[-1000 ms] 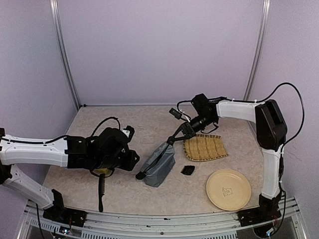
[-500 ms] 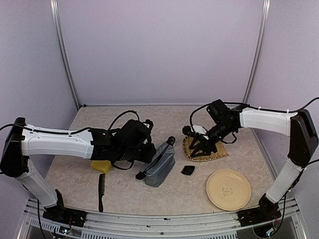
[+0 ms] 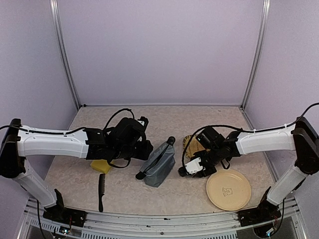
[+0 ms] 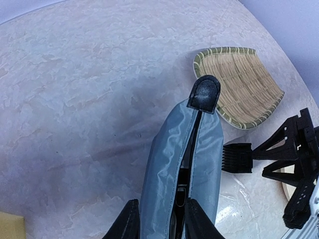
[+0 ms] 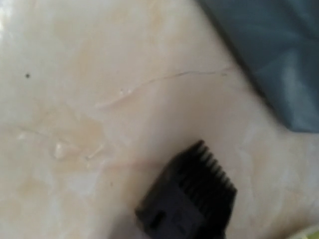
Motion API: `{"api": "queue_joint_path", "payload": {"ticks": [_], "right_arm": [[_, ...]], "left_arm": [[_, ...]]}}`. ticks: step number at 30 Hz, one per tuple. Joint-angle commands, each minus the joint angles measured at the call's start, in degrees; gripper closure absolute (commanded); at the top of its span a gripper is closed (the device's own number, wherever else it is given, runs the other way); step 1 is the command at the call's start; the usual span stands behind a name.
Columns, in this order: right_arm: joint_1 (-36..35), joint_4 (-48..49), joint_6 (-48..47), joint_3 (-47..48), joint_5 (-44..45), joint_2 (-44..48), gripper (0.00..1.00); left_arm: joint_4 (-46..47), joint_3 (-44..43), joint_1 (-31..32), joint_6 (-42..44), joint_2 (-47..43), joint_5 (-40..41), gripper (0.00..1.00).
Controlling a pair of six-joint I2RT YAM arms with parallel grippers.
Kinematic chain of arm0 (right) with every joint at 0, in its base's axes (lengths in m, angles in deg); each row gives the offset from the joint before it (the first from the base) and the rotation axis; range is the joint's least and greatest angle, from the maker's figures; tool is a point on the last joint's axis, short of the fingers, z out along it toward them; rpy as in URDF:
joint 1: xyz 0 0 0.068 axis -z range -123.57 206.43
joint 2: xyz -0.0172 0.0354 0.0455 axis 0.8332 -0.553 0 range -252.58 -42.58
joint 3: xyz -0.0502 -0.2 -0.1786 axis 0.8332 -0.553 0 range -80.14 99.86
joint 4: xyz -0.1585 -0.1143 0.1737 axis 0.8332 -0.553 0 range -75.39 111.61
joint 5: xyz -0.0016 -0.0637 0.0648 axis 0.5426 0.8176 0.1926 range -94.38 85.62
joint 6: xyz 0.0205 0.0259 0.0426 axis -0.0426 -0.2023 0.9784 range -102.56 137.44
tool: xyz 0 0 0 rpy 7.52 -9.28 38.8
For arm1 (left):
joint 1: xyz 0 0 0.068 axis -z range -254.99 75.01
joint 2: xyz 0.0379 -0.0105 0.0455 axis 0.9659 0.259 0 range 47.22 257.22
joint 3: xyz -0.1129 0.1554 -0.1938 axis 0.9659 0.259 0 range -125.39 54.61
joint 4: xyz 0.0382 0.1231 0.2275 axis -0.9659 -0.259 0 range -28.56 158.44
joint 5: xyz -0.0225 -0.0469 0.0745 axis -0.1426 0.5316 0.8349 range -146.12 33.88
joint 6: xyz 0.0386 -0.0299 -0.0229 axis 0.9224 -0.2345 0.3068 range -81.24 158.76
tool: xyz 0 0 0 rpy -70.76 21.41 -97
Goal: Sort the hair-cutting tools
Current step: Pick up the comb from the center of the board.
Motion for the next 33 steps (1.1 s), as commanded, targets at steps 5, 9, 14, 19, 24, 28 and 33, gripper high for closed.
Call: {"api": "queue_joint_path", "payload": {"ticks": [5,9,14,19,24,28,33], "right_arm": [[-3.29,11.15,-3.42,-3.51,12.08,-4.65,0.54],[-4.42,16.68,-3.94,-5.66,16.59,-6.01,0.60],[-5.12,18.16,-3.09,-5.72,15.35,-4.49,0.93],[-5.13,9.15,1.03,-0.38,7.81,-1.01,1.00],[-4.53,-1.96,5.49,6.73,0.56,1.22,1.00],[-1.54,-8.69,10.46,12.53,-13.41,2.29,1.00],[0.55,-13.75,14.08,18.34,-27.23,1.95,1.00]], "left_arm": [[1.06,1.15,-0.20,-0.64,-2.94,0.51,0.69],[0.90,1.33,-0.22,-0.69,-2.98,0.37,0.69],[1.13,1.51,-0.28,-0.45,-3.04,0.46,0.69],[0.76,0.99,-0.28,3.18,-4.15,0.17,0.69],[3.24,3.39,-0.15,9.79,-8.28,-3.41,0.69],[10.39,9.64,0.01,16.39,-14.11,-9.62,0.69],[21.41,17.67,0.20,22.07,-21.10,-21.71,0.68]]}}
